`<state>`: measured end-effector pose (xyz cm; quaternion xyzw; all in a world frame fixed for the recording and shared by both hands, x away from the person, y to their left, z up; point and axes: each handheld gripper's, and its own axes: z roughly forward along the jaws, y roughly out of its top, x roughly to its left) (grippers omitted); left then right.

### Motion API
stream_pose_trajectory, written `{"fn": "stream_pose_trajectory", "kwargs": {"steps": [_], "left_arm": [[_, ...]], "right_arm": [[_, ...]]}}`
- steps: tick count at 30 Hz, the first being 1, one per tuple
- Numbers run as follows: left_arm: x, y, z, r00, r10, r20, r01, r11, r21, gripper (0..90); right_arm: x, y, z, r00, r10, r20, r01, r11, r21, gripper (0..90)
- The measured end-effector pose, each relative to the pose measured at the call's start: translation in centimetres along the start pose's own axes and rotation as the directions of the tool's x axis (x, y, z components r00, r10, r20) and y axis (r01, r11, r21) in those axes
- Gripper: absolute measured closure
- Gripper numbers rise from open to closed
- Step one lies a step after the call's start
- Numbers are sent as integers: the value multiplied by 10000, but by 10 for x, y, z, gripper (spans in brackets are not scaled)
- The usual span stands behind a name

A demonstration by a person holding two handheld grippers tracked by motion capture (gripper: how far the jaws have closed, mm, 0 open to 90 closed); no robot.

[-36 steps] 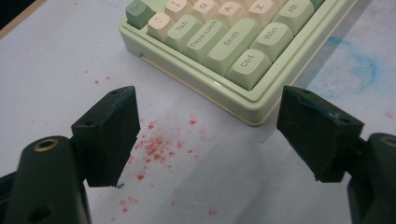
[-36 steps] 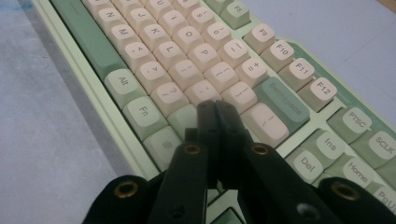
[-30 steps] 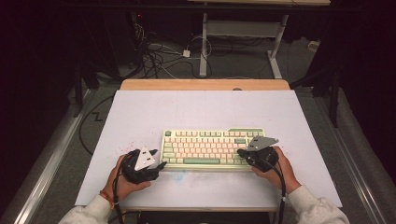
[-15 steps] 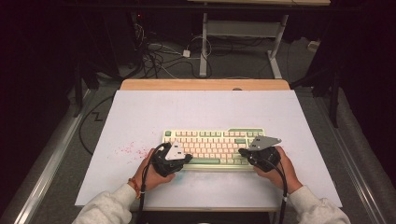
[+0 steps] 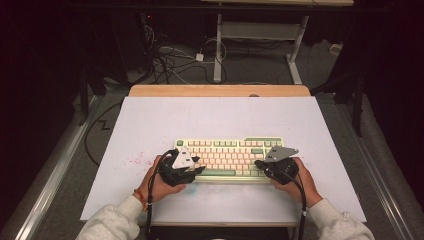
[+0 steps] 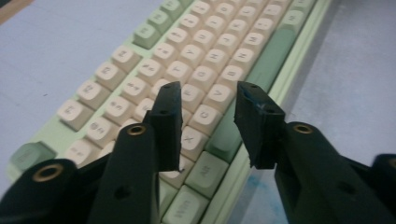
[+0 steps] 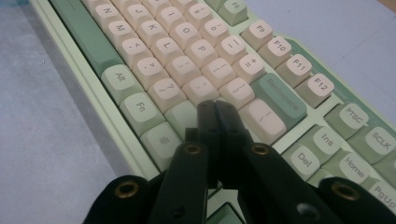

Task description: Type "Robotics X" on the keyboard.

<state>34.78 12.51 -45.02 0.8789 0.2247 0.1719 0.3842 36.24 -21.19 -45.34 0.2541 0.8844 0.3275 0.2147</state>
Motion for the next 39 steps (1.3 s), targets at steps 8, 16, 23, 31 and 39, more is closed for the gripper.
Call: {"fn": "stream_pose_trajectory", "kwargs": {"steps": [8,16,23,31,39], "left_arm": [[13,-3,-10,9977,-378,-561,368,9992,-175,434],[21,-1,-8,9965,-655,-523,664,9977,158,391],[25,2,-6,9960,-849,-266,856,9960,259,397],[28,9,-4,9982,-577,184,568,9974,445,761],[24,15,3,9987,-127,487,79,9954,959,874]], "right_arm": [[2,-2,2,10000,-7,-8,7,10000,53,900],[2,-3,2,10000,31,16,-31,10000,37,900],[3,-3,2,10000,34,33,-34,10000,23,900],[3,-3,2,10000,20,44,-20,10000,32,900],[3,-3,2,10000,31,56,-31,10000,29,900]]}}
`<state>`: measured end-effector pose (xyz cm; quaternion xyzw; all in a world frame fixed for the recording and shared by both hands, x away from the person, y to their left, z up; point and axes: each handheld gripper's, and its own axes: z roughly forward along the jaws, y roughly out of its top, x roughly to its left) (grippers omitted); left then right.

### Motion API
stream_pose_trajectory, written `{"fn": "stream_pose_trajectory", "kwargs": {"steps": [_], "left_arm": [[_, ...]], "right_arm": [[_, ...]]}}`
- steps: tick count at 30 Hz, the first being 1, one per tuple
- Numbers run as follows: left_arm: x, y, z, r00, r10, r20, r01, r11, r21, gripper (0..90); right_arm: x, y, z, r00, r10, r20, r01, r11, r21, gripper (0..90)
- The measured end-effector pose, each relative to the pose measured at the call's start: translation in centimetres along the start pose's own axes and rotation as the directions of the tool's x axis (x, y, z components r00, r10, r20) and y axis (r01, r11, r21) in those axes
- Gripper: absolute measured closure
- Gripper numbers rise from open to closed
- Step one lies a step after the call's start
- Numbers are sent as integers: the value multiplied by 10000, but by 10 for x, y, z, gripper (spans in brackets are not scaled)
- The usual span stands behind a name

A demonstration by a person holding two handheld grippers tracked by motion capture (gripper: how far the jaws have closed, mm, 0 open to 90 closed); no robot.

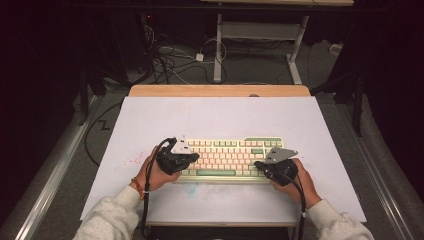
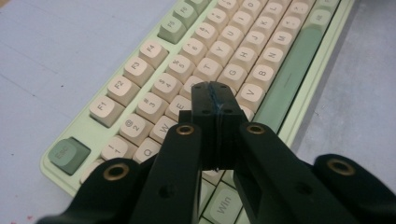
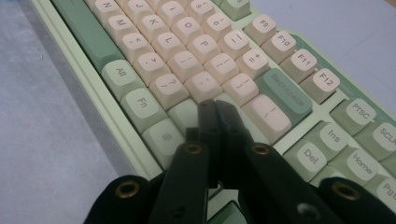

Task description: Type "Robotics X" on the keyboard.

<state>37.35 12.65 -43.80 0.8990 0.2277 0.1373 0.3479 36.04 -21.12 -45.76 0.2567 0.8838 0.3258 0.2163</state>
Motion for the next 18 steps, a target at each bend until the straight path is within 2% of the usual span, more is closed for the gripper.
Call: {"fn": "stream_pose_trajectory", "kwargs": {"steps": [7,13,18], "left_arm": [[-2,-1,7,9999,-12,129,8,9997,260,874],[-5,-3,13,9997,167,150,-176,9978,644,873],[-6,-3,14,9997,202,129,-211,9972,721,870]], "right_arm": [[1,0,0,10000,-88,42,88,10000,7,900],[1,0,0,9999,-118,57,118,9999,-1,900],[1,0,0,9999,-137,91,137,9999,4,900]]}}
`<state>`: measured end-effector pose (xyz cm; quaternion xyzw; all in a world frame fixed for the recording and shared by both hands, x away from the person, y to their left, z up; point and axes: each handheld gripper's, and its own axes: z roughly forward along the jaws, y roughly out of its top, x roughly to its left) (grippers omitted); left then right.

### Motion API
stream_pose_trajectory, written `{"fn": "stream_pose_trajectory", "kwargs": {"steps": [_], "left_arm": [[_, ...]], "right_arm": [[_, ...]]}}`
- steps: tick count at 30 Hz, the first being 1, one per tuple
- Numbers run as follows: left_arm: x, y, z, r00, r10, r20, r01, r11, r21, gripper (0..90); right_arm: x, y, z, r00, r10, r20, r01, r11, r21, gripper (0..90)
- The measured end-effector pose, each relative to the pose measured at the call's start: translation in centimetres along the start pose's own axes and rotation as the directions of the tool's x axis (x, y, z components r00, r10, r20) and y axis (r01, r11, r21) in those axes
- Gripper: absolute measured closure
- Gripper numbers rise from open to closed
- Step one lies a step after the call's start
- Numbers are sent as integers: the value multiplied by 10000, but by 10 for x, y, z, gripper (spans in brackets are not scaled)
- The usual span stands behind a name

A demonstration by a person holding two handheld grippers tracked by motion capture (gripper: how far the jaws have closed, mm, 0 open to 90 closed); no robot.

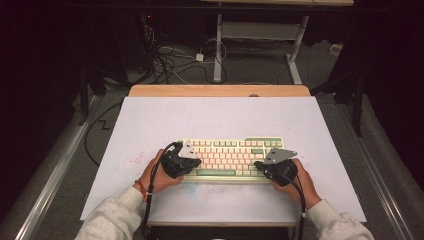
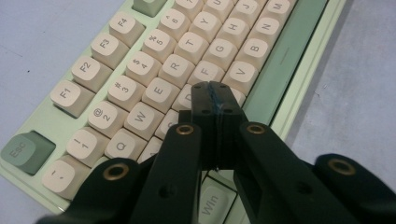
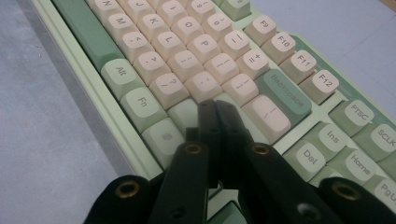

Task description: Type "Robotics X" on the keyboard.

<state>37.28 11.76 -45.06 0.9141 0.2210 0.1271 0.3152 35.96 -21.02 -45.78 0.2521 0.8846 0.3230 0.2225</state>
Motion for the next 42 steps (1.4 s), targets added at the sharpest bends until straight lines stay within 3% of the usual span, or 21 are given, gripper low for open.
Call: {"fn": "stream_pose_trajectory", "kwargs": {"steps": [7,27,33,42], "left_arm": [[-3,-1,5,9995,261,-159,-256,9990,355,872],[-5,3,-3,9980,474,-415,-476,9989,-33,858],[-4,3,-6,9963,454,-726,-477,9984,-302,792],[-3,3,-12,9885,272,-1489,-408,9952,-892,602]], "right_arm": [[0,0,0,10000,-24,31,24,10000,8,900],[1,1,0,10000,-52,46,52,10000,27,900],[0,1,-1,10000,-27,32,27,10000,39,900],[-6,6,-12,9995,254,177,-244,9981,-558,900]]}}
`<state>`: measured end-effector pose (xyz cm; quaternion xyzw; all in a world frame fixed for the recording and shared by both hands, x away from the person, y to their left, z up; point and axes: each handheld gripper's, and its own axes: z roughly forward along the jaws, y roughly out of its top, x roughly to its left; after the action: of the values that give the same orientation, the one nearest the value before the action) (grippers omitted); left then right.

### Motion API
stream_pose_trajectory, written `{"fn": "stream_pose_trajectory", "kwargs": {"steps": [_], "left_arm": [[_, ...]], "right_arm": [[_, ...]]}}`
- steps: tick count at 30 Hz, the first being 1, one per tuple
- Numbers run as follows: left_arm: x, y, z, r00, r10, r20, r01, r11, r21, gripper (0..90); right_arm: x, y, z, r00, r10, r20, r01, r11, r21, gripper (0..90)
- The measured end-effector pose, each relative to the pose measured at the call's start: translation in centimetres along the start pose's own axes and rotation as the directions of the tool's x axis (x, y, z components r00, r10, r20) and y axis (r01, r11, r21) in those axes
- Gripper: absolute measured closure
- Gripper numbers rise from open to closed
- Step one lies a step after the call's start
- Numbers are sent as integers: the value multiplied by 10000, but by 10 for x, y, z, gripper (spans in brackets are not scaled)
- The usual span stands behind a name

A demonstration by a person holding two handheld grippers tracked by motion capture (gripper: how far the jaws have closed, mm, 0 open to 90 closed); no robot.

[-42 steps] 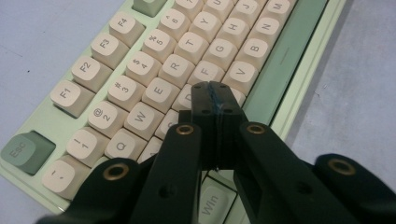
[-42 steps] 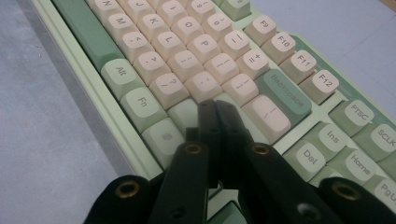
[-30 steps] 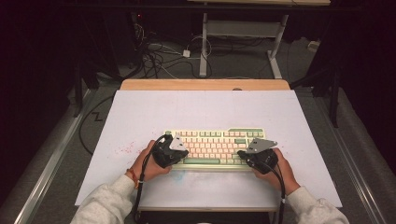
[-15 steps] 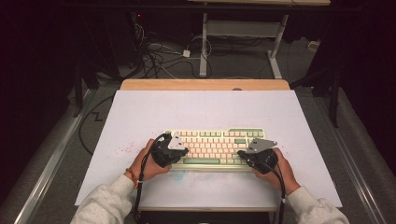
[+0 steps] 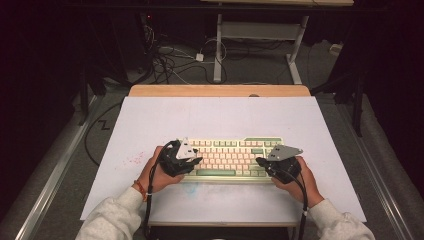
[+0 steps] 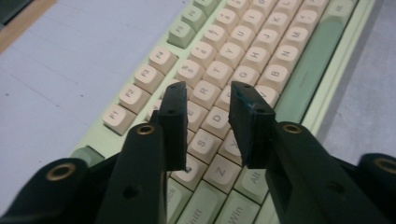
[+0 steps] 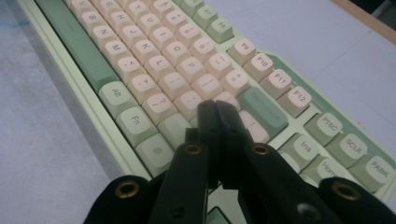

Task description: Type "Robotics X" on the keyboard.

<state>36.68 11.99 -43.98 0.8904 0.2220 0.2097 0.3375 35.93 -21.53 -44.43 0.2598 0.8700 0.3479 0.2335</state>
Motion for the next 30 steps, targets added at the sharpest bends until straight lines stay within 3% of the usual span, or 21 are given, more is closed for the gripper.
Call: {"fn": "stream_pose_trajectory", "kwargs": {"steps": [9,17,24,30], "left_arm": [[-1,0,-2,9974,-127,-716,109,9996,-263,428],[-1,0,-3,9962,-270,-833,235,9988,-428,313],[-1,0,-3,9960,-270,-856,225,9983,-529,235],[-3,0,-1,9958,-175,-901,135,9989,-456,185]], "right_arm": [[-3,3,-7,9994,190,301,-174,9985,-528,874],[-4,5,-11,9978,395,532,-357,9969,-705,786],[-6,5,-11,9954,574,774,-507,9950,-858,623],[-8,5,-10,9895,856,1166,-723,9909,-1138,348]]}}
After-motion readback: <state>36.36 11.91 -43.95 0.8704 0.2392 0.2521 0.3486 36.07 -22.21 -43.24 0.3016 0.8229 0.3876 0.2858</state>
